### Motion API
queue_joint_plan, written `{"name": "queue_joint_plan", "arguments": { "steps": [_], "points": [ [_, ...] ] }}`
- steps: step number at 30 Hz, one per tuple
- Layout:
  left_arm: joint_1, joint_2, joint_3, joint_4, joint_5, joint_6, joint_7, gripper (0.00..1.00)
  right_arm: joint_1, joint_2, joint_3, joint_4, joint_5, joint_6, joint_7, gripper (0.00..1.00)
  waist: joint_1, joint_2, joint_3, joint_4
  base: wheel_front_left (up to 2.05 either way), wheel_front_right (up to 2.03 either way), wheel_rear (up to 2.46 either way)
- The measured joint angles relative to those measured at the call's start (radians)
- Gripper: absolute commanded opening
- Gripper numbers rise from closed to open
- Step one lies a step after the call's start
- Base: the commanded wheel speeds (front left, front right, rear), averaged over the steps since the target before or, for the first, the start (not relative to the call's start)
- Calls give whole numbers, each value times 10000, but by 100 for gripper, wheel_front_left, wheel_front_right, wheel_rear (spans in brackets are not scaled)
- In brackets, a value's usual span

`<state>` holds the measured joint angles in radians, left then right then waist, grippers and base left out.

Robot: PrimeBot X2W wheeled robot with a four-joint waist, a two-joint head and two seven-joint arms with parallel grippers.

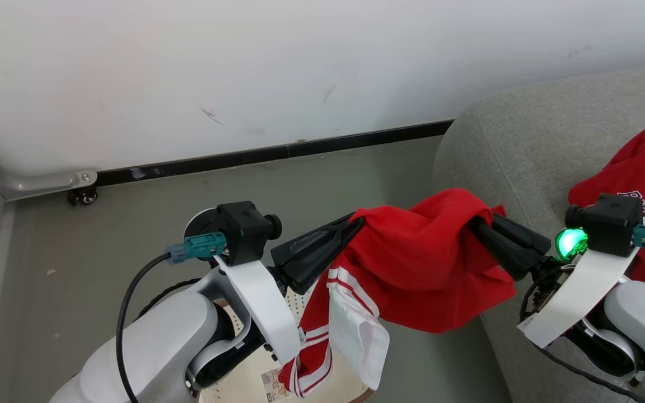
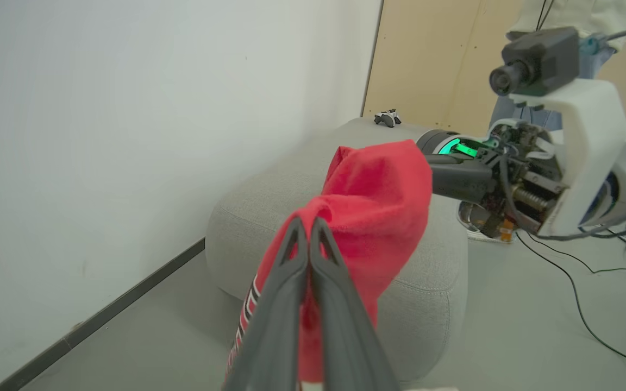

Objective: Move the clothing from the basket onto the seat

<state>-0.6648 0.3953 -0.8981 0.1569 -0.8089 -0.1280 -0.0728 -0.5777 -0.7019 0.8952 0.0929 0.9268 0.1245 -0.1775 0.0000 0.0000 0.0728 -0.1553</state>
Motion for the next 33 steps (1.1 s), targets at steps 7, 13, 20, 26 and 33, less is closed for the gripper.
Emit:
{"name": "queue_joint_plan", "arguments": {
  "steps": [7,13,20,26,33],
  "points": [
    [15,6,-165,109,-6,0,-224,31,-8,-23,-184,205,173,0,-123,0,0,0,-8,62,0,0,0],
    [26,2,-286,105,-161,0,-408,100,-51,-151,-431,518,345,0,-161,0,0,0,-51,29,0,0,0],
    [45,-127,-445,165,-157,0,-742,100,-228,-510,-786,786,539,-2,-178,0,0,0,-114,-81,0,0,0],
    [123,-280,-566,336,-144,0,-1057,100,-201,-625,-966,826,640,-2,-253,0,0,0,-155,-230,0,0,0],
    [294,-527,-690,562,-127,0,-1264,100,-156,-750,-1137,790,694,-2,-309,0,0,0,-200,-491,0,0,0]
  ]
}}
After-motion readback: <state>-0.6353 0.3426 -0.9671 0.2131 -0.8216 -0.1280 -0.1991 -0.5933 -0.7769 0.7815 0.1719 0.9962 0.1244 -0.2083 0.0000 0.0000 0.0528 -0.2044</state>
